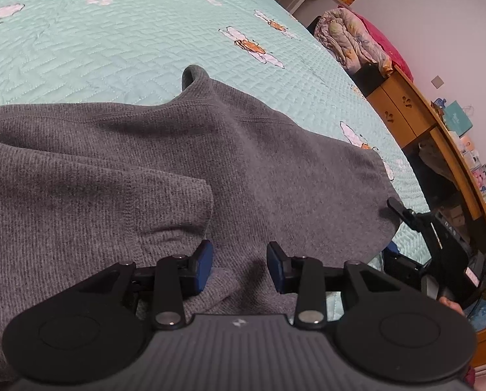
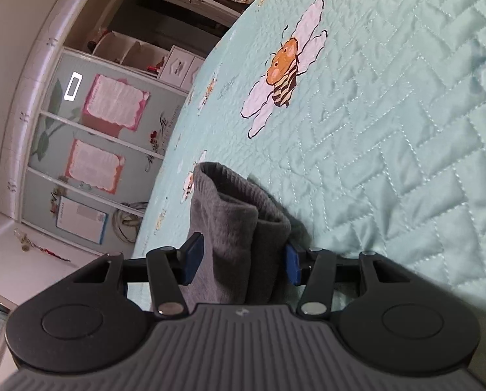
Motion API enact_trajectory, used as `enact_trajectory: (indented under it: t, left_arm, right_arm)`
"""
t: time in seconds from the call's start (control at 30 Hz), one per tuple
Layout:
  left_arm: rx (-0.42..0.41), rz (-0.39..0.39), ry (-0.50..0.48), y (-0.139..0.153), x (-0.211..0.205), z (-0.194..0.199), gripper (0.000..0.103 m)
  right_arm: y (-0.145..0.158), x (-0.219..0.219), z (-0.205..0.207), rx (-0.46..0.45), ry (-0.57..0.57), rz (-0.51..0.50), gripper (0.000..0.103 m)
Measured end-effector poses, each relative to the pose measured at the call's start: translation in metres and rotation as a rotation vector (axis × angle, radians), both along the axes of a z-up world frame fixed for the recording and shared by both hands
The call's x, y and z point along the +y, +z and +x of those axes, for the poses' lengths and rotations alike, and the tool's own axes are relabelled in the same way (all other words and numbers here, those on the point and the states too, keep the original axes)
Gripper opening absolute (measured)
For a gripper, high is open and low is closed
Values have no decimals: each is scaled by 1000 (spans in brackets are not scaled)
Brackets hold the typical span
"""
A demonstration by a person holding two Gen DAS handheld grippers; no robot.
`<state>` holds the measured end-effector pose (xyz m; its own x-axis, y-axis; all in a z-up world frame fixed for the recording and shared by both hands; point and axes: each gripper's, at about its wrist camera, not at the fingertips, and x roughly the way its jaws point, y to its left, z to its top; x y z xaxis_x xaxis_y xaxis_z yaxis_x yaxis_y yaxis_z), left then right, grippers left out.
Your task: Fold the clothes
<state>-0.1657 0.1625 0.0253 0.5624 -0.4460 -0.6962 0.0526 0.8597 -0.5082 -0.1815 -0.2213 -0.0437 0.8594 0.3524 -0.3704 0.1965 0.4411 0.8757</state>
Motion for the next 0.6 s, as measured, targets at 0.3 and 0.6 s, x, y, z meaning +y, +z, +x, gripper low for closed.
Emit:
enact_trajectory:
  t: [0.3, 0.6]
  left_arm:
    - [-75, -84, 28, 19, 0, -8, 39]
    - [-100, 22, 99, 32, -4, 10, 0]
  right_arm:
    - [-8, -1, -5, 15, 40, -33, 19]
    - [-8, 3, -5, 14, 50, -76, 16]
